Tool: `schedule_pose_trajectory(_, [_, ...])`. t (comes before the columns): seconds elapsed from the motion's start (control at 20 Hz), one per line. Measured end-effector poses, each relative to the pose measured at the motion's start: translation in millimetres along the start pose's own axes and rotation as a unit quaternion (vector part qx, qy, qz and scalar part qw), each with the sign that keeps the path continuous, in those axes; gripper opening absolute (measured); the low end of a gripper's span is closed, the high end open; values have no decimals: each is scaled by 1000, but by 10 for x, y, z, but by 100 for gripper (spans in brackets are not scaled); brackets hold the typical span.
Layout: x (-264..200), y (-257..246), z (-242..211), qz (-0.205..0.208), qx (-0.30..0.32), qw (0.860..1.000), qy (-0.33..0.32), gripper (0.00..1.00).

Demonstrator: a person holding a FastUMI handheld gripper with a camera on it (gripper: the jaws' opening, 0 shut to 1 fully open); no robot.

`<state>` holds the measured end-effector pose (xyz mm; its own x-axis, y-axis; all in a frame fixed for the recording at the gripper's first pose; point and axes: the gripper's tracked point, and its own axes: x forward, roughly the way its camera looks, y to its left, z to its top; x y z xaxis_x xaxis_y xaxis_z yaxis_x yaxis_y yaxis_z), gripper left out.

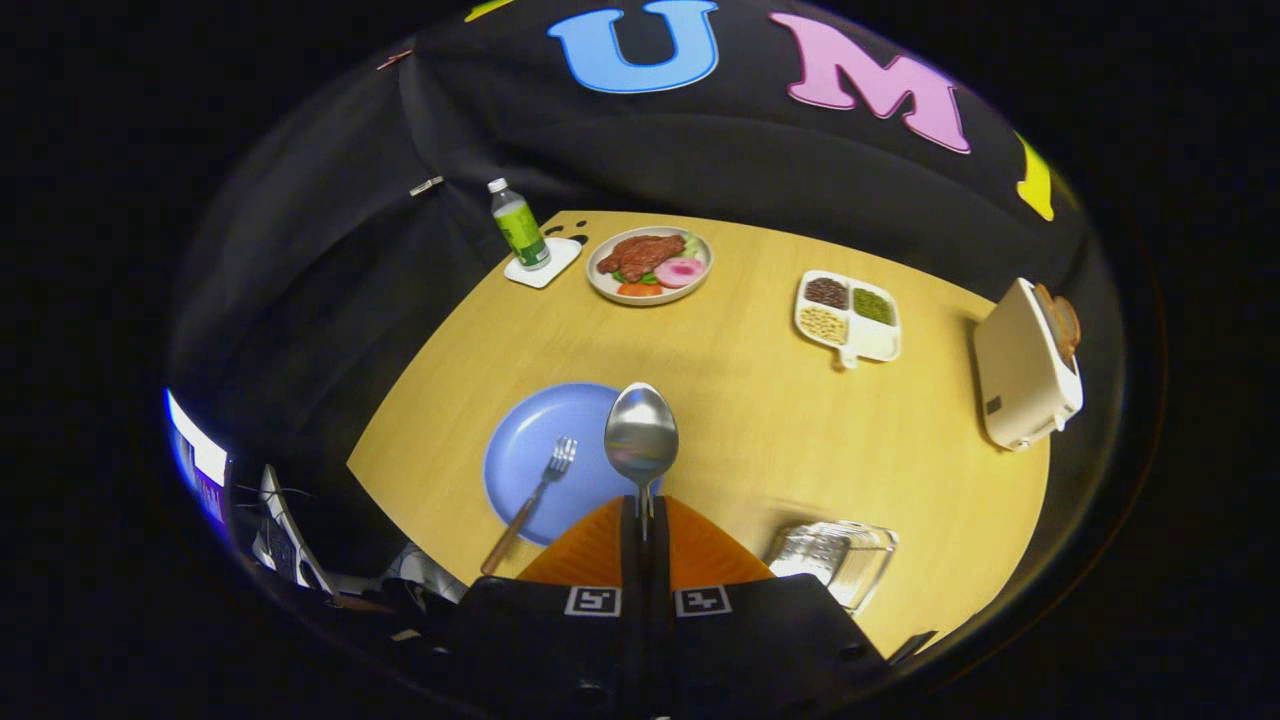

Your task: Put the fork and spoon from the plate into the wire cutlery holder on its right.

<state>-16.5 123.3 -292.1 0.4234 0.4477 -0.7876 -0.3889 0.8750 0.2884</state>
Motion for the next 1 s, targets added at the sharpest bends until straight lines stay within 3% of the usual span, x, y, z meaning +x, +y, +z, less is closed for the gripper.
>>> schedule_pose_trajectory(0.15, [-277,-527,-306,-29,-2,999,41,5])
schedule_pose_trajectory(0.35, [-423,-950,-781,-36,13,992,122,5])
schedule_pose_trajectory(0.7, [-81,-1064,-1117,-14,30,970,240,5])
schedule_pose_trajectory(1.0, [234,-1057,-1066,-17,12,964,265,5])
